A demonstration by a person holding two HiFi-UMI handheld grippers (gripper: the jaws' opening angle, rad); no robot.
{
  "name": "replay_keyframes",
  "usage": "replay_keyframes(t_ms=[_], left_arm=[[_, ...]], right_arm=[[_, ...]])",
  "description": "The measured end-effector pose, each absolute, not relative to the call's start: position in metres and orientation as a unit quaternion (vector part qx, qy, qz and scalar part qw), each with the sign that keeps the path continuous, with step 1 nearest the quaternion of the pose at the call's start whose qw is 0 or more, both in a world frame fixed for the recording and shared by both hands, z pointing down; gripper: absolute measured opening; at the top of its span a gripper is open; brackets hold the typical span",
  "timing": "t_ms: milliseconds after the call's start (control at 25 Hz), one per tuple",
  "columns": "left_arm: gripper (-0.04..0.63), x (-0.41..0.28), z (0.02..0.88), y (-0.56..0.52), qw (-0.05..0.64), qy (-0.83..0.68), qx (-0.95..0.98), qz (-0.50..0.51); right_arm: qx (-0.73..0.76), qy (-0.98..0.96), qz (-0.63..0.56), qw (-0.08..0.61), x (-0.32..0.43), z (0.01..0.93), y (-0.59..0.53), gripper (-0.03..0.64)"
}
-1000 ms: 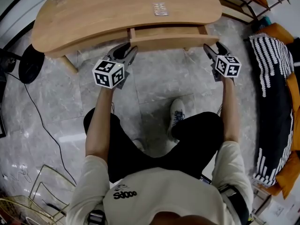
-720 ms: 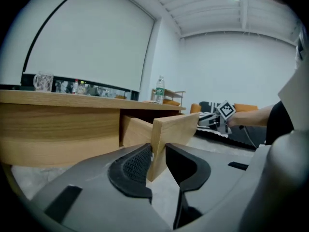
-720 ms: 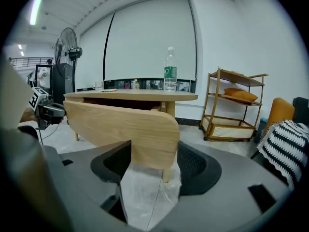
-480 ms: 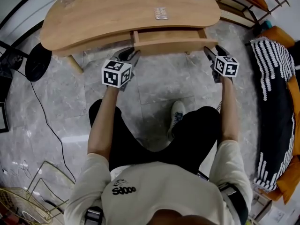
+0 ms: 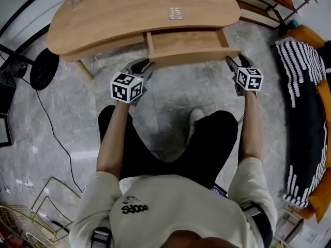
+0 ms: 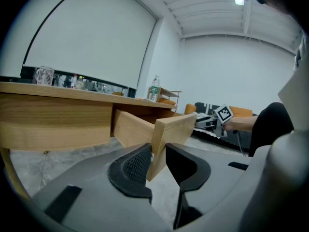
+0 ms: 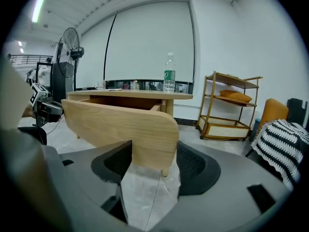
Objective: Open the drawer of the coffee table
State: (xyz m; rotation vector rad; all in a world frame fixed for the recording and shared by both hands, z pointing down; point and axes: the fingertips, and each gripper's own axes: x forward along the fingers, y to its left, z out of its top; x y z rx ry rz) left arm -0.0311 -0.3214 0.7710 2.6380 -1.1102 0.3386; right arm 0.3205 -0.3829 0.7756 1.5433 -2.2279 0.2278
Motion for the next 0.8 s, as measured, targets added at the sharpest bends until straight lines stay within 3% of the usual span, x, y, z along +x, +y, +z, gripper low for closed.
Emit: replay_keyframes(t_ms=[800], left_arm=[[0.114, -0.025, 0.795, -0.283, 0.15, -0.375, 0.906, 0.128]], right_arm=[[0.571, -0.789, 0.112, 0.199, 0.326, 0.8, -0.345, 0.285]])
